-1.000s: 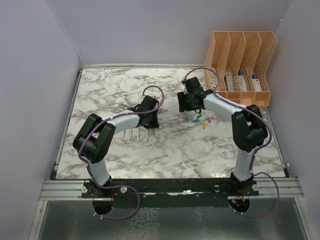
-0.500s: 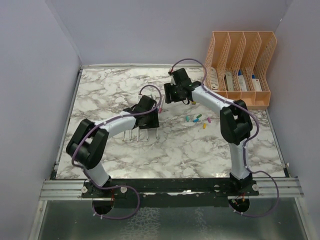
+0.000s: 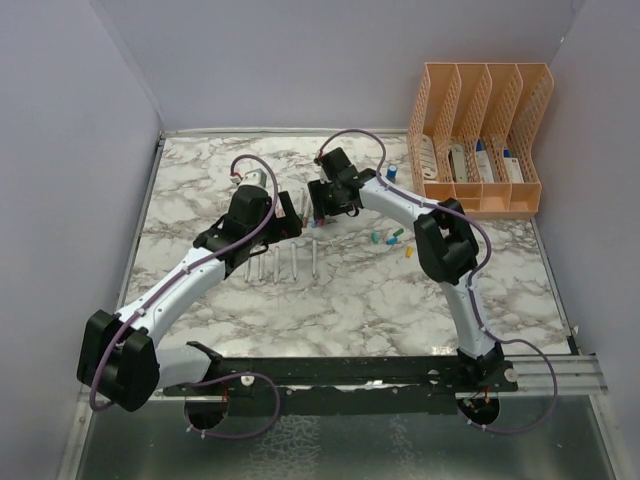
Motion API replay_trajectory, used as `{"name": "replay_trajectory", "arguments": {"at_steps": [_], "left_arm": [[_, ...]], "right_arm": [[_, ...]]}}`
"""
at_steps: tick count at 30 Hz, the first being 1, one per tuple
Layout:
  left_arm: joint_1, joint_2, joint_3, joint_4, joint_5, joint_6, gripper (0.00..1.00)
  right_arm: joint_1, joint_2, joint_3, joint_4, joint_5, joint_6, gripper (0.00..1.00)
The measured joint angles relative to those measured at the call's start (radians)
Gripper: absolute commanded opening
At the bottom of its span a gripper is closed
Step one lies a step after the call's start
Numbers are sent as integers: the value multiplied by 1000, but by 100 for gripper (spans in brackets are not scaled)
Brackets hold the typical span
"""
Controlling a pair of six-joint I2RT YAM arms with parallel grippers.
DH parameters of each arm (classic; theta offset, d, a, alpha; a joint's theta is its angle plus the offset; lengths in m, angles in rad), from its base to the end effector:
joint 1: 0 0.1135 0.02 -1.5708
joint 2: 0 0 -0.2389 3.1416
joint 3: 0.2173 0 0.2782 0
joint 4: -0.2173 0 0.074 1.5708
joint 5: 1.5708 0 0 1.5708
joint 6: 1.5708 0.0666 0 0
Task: Open the pen caps
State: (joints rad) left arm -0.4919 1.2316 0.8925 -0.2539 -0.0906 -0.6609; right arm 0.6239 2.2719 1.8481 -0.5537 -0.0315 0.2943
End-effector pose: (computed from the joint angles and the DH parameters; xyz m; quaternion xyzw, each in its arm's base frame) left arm 0.2964 -0.1520 0.2266 -0.0956 0.8770 -0.2222 0.4152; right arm 0.4249 0.3084 0.1225 -0.1614 0.9425 0.1430 0.2553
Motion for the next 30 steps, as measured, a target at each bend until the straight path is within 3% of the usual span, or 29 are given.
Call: {"name": "replay_trajectory", "arguments": {"at_steps": [20,30], "left_arm": [[66,-20,-59,0,35,-18,99],[72,-20,-59,0,39,-19,99]], "right_arm": [[5,48,34,-17,21,16,49],[5,90,98,-26,45,20,41]]}}
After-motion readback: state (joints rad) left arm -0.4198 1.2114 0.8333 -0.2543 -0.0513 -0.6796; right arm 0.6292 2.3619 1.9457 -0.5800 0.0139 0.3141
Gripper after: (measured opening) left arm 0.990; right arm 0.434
